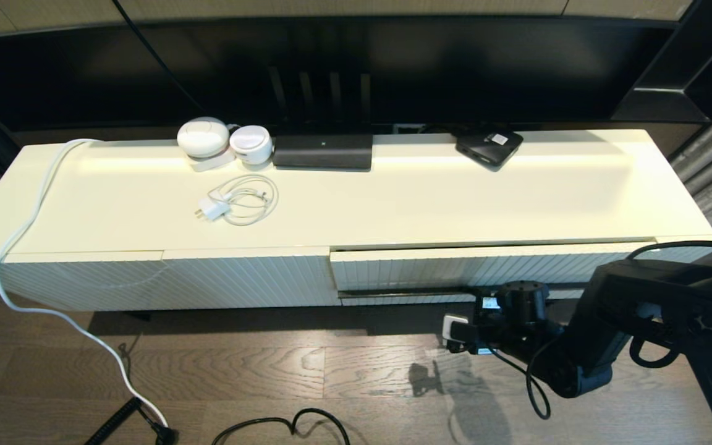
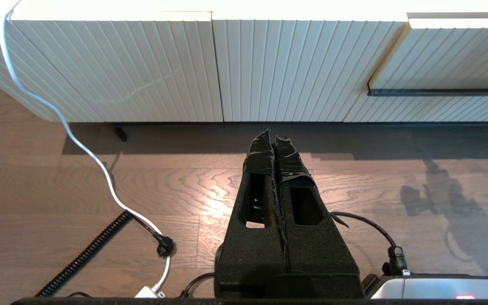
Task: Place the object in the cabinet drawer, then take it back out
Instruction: Open the drawer
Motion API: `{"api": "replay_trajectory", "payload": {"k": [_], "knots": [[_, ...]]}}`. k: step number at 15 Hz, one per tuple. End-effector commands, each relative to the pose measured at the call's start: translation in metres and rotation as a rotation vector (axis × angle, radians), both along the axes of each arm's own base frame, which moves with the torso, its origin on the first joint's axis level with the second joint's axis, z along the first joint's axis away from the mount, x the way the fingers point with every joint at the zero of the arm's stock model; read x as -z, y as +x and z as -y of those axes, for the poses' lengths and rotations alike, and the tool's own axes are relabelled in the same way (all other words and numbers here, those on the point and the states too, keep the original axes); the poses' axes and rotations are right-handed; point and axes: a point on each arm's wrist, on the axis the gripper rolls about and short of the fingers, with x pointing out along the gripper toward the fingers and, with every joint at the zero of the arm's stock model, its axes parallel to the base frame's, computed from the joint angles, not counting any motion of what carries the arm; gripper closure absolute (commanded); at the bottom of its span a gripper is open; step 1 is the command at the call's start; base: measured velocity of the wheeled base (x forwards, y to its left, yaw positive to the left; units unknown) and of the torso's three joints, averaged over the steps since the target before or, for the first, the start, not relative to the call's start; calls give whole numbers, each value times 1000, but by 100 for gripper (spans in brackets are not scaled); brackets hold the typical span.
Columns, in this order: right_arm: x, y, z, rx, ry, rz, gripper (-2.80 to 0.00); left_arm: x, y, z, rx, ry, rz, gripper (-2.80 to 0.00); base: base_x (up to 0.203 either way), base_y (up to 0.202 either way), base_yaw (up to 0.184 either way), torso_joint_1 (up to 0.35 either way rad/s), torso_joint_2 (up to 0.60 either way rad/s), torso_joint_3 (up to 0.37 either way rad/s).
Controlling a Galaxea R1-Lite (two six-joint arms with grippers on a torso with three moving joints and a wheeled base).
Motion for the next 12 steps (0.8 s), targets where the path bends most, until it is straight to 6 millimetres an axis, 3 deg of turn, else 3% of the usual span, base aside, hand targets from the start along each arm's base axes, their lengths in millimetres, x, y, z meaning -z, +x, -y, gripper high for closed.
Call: {"api": "replay_trajectory", "payload": {"k": [1, 12], "knots": [[-1, -5, 1, -3, -9, -6, -280, 0, 0, 0, 0, -1, 0, 0, 0, 0, 0, 0, 0, 0], [-1, -39, 6, -17, -34, -91, -280, 0, 0, 0, -1, -1, -2, 0, 0, 0, 0, 0, 0, 0]]}}
